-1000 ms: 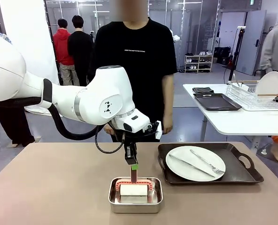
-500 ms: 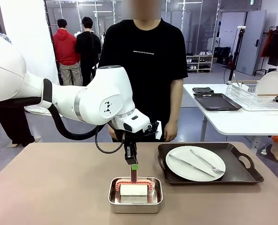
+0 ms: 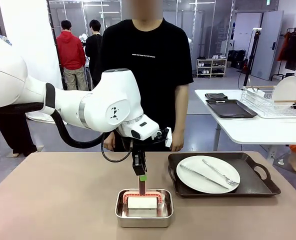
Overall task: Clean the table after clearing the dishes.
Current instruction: Place the Lint Roller back on top of the Airtight Container.
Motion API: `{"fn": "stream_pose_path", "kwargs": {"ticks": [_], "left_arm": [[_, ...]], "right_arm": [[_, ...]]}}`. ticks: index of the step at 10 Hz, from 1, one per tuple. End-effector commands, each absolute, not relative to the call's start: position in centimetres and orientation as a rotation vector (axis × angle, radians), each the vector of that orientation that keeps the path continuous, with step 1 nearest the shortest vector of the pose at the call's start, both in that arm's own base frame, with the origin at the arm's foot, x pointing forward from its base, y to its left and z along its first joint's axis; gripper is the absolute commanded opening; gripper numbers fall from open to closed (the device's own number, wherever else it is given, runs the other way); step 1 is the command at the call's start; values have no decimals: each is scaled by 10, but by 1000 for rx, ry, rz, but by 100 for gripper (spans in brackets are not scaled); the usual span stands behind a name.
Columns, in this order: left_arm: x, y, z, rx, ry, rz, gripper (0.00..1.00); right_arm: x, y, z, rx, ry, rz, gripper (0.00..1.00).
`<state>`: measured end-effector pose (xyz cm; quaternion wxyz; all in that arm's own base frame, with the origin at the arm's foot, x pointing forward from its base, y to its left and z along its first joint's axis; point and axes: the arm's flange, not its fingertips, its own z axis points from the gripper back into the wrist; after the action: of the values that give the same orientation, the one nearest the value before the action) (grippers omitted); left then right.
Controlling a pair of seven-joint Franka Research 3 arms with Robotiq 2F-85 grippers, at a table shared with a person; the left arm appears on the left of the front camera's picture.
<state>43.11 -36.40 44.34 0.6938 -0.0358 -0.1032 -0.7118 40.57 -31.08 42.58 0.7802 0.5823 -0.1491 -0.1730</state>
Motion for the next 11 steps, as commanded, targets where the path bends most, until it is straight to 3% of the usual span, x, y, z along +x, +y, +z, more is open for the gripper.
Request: {"fn": "stream_pose_path", "kwargs": {"ticks": [1,3,11], "left_arm": [[429,-357,451,-76,-226,-1589,100],[428,-356,463,-86,-217,-1605,97],[428,-358,485,-67,-234,-1593,100]], "right_arm": [[404,-310,429,1260,-321,-378,100],[404,-310,429,1260,-321,-378,100],[404,-310,429,1260,-321,-378,100]]}}
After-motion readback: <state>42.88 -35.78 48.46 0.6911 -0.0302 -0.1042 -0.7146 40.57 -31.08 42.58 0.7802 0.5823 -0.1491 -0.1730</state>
